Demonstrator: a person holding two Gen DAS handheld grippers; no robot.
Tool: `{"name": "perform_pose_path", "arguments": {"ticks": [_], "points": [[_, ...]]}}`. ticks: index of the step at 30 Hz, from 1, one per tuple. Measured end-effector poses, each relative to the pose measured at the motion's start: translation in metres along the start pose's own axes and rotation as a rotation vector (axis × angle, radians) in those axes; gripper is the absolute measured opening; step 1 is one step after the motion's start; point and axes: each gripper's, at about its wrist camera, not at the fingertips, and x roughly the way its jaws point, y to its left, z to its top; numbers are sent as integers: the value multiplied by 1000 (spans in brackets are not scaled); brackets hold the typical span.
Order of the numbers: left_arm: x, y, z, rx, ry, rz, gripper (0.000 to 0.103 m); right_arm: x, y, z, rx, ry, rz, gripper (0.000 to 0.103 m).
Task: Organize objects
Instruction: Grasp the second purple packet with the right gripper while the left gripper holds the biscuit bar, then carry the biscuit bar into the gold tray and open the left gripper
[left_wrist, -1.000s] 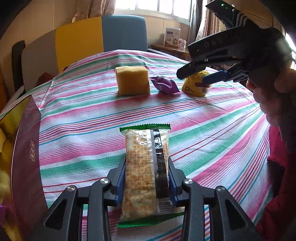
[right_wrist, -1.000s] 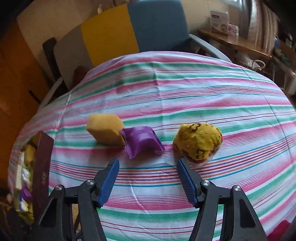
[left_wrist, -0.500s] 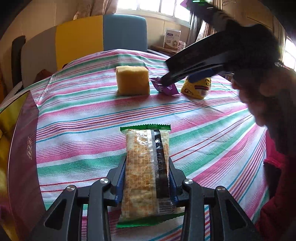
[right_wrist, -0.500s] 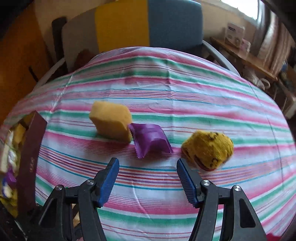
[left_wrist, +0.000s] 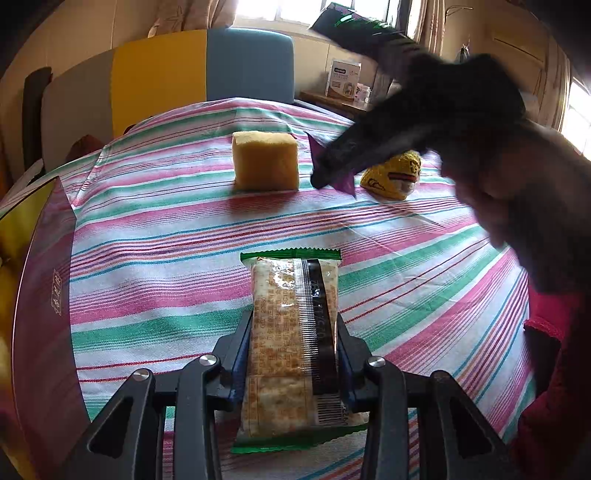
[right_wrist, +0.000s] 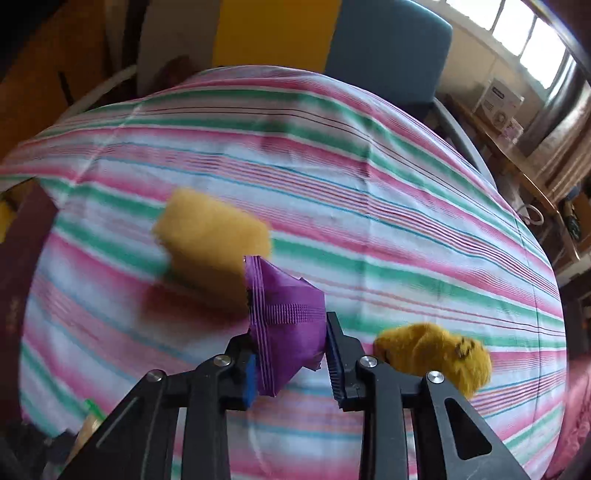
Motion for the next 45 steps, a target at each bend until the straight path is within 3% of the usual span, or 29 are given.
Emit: {"name": "perform_pose_path", "arguments": {"ticks": [5,16,20,25,29,34,38,45], "points": [[1,0,1,5,-1,7,39,-18,16,-37,-10,40,95,30],[-8,-4,2,28,16,33,36,-14,3,-41,58,10,62,30],[-29,-7,-2,11,21,1,36,-17,-1,-39,73,-11,58,30],[-78,6,13,-46,-34,-47,36,-19,4,-38,52,-24,56,30],[-114,46,28,-130,-72,-18,36,-22,7,-38,37,-37,56,31],[-124,136,42,-298,-19,81,36,-29,9,-38,34,-62,64,31],[-109,198,47,-378,55,161,36,-34,10,-37,33,-82,73,31],[-64,258,50,-504,159,198,36,-36,10,-36,34,-91,79,31]]}}
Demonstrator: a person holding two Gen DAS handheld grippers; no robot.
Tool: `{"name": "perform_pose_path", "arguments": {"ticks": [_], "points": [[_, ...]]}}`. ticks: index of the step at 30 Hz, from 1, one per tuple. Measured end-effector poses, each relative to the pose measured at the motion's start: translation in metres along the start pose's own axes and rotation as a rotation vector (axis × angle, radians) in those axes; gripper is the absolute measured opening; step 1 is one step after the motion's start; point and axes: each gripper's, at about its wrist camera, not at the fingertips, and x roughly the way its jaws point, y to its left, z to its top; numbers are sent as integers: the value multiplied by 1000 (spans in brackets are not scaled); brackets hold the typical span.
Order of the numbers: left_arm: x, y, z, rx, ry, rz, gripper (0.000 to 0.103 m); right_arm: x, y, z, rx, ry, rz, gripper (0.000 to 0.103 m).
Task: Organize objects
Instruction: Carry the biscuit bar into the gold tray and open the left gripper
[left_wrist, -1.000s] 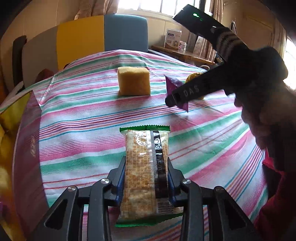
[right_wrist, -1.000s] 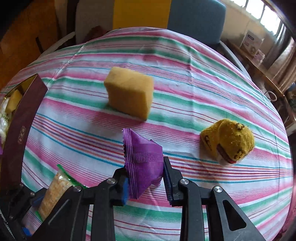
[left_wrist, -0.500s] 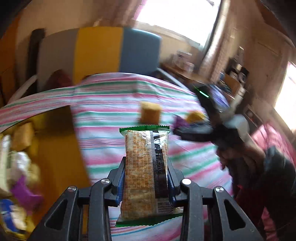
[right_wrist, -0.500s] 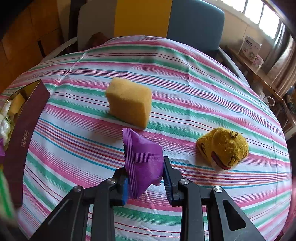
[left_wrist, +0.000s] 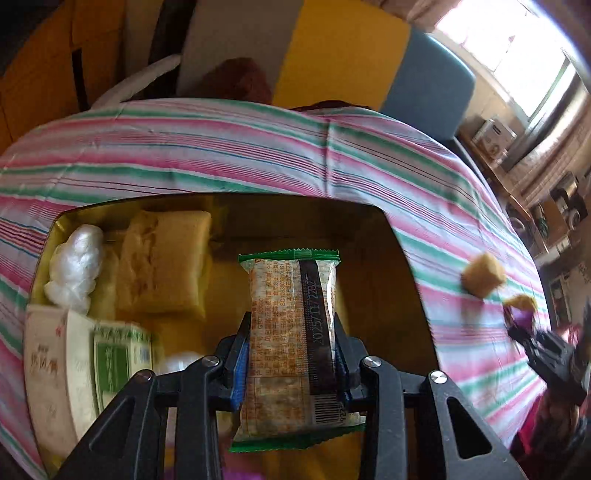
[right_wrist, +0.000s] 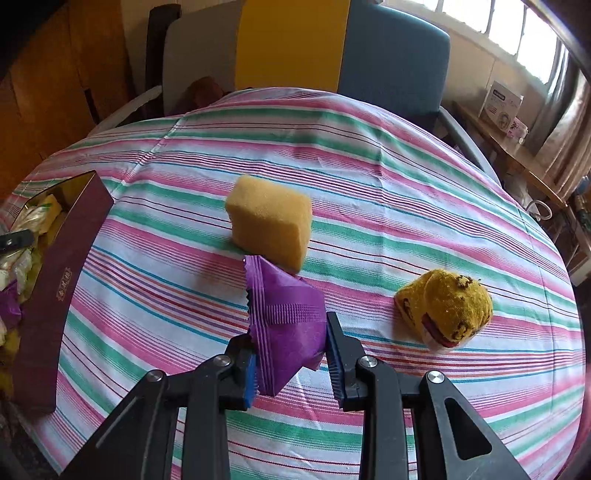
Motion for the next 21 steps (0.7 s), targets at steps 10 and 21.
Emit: {"name": "perform_pose_path", "arguments": {"ticks": [10,21], "points": [[33,15,22,-21,-20,110,48,2,2,1,-8,4,4,31],[-5,-1,16,80,-140,168,60,4,-1,1,-5,7,-9,31]]}}
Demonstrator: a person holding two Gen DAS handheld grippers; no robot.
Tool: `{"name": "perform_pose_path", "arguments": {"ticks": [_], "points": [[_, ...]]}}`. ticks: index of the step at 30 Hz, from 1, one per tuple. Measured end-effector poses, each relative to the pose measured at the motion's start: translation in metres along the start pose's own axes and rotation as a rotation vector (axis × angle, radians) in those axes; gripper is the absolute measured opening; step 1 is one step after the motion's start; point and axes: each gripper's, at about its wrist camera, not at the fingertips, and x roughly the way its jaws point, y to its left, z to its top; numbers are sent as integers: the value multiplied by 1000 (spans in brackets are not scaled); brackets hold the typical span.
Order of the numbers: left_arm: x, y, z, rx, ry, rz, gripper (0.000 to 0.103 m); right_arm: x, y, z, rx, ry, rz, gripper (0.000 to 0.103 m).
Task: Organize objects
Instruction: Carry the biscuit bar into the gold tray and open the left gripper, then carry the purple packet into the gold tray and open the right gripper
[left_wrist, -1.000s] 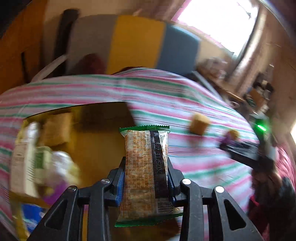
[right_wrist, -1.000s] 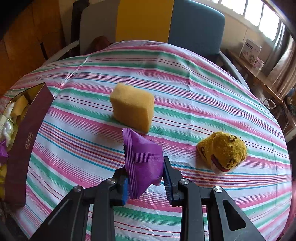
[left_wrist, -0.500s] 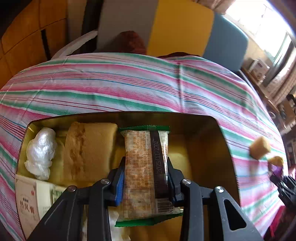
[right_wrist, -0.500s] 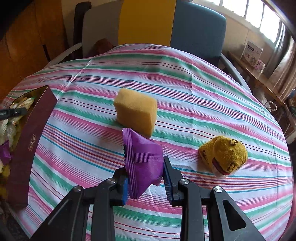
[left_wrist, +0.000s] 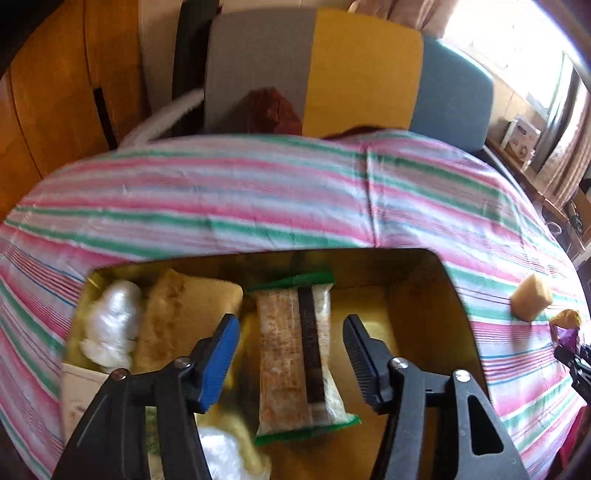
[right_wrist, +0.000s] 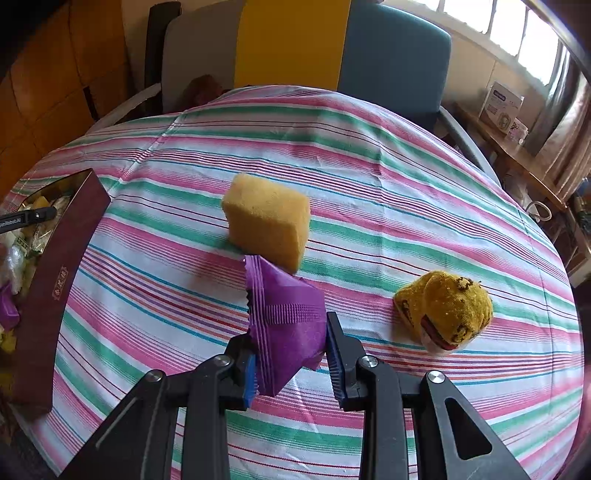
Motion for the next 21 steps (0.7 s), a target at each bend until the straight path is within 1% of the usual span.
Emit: {"name": "perform_pose_path", "arguments": {"ticks": [3,5,10,14,19,21], "points": [[-29,-9,-10,39,-61,10,61,1,0,0,-1,4,-8,31],[-47,-17,-24,65,-89,-1,61,2,1,-1,-5,7,-15,31],[-80,-38,-58,125,-131,-6,61,5,2,-2,-17,17,-26,31],[-98,-50,-81,165,-159,-4,61,7,3,-4,-22,28,-36,31],[-115,-59,-97,213,-199,18,61,9,1,-5,-16,35,-45,31],[-119,-59,-102,217,-203,24,61,11,0,-6,-15,42,-51,31]]}}
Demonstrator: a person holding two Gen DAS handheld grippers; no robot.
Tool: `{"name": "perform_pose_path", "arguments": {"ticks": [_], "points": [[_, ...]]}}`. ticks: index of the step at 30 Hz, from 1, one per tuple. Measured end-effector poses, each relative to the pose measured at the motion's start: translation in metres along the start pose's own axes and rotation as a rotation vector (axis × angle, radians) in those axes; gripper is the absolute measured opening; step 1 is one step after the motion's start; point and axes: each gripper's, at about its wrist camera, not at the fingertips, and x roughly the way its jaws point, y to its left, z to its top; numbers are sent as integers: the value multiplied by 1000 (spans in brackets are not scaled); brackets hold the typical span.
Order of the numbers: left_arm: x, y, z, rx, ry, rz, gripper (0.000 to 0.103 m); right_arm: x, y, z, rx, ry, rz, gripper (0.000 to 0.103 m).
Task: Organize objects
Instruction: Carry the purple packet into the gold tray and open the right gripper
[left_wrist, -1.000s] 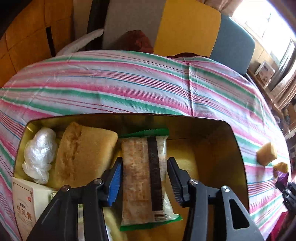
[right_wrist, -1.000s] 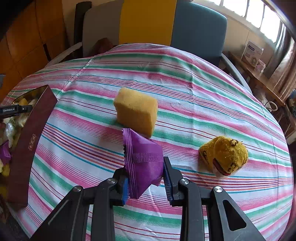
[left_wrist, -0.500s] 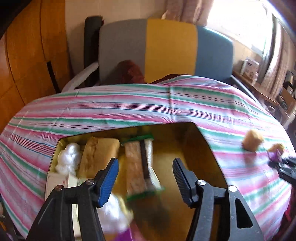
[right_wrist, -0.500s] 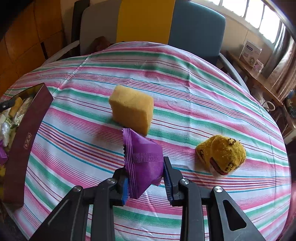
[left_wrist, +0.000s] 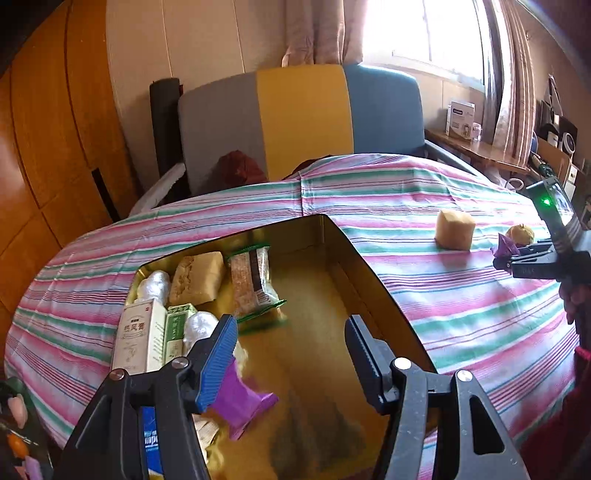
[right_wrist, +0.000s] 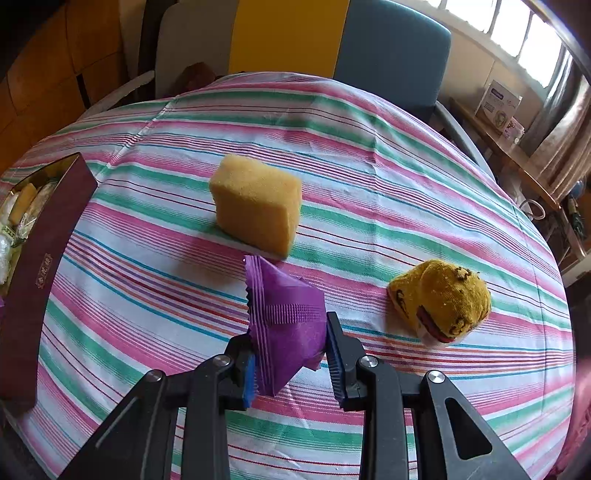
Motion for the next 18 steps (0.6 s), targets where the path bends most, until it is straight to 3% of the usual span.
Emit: {"name": "perform_pose_path", "arguments": {"ticks": [18], "points": [[-8,13,-25,-38,41,-14,61,13,-2,-3,-1,49,-41,31]]}}
